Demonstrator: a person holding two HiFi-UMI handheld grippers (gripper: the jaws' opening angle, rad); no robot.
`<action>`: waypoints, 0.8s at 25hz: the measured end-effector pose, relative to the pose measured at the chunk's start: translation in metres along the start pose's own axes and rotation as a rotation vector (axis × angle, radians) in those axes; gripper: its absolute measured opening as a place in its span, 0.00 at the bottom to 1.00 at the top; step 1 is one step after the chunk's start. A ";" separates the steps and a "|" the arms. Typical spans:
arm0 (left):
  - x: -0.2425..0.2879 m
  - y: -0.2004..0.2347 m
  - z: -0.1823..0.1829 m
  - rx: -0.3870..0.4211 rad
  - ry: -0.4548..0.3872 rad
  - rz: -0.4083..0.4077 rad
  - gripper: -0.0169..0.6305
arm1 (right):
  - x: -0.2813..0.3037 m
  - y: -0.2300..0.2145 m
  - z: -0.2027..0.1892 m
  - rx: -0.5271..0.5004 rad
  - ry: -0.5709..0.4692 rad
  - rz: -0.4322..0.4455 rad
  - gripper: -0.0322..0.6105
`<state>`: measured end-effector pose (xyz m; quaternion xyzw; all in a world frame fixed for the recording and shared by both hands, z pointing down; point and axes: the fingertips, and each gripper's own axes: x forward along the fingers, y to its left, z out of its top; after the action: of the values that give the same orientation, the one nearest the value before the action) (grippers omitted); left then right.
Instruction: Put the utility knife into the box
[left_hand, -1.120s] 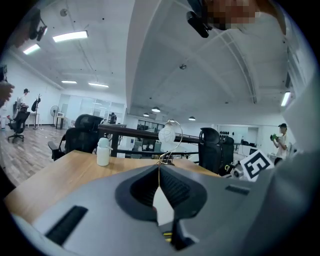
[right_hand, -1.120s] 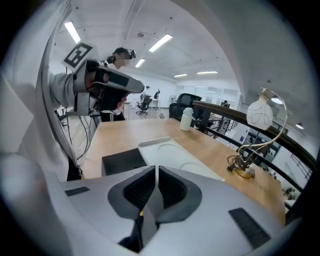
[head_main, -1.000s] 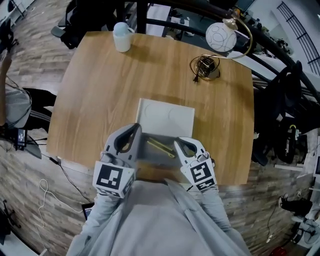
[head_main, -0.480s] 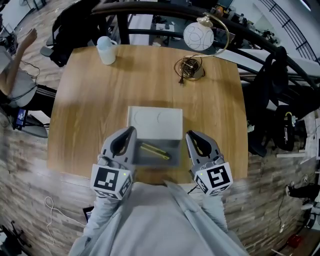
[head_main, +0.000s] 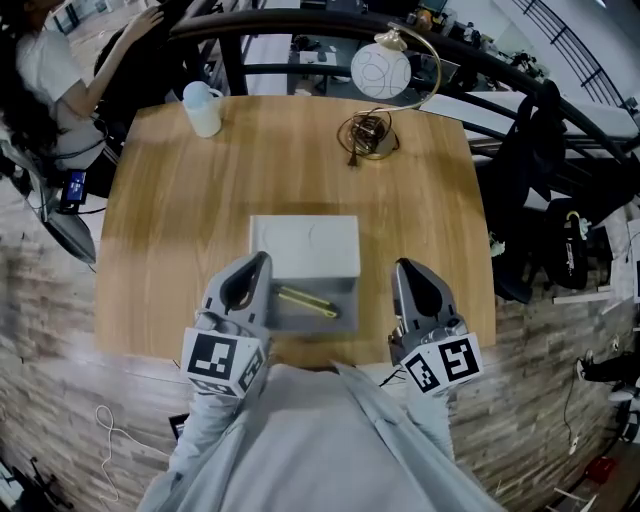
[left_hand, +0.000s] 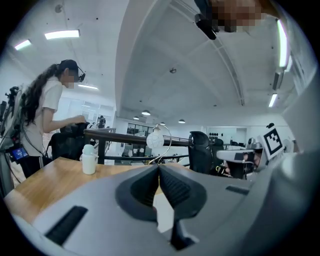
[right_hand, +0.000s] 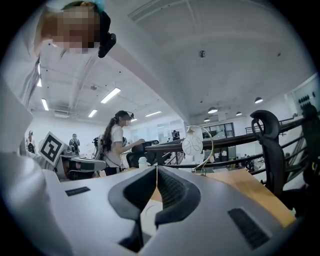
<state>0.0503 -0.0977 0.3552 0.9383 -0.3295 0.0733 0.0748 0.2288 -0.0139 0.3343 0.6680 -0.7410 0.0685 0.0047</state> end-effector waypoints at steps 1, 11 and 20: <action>0.000 0.000 0.000 0.000 -0.001 -0.001 0.06 | -0.001 0.001 0.000 0.002 -0.001 -0.001 0.08; 0.002 0.000 0.000 -0.003 -0.007 -0.007 0.06 | 0.000 0.013 -0.012 -0.013 0.028 0.010 0.08; 0.000 0.000 -0.003 -0.010 0.002 -0.011 0.06 | 0.001 0.019 -0.014 -0.018 0.042 0.018 0.08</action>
<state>0.0501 -0.0971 0.3582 0.9396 -0.3248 0.0723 0.0805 0.2088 -0.0119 0.3468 0.6598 -0.7471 0.0758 0.0255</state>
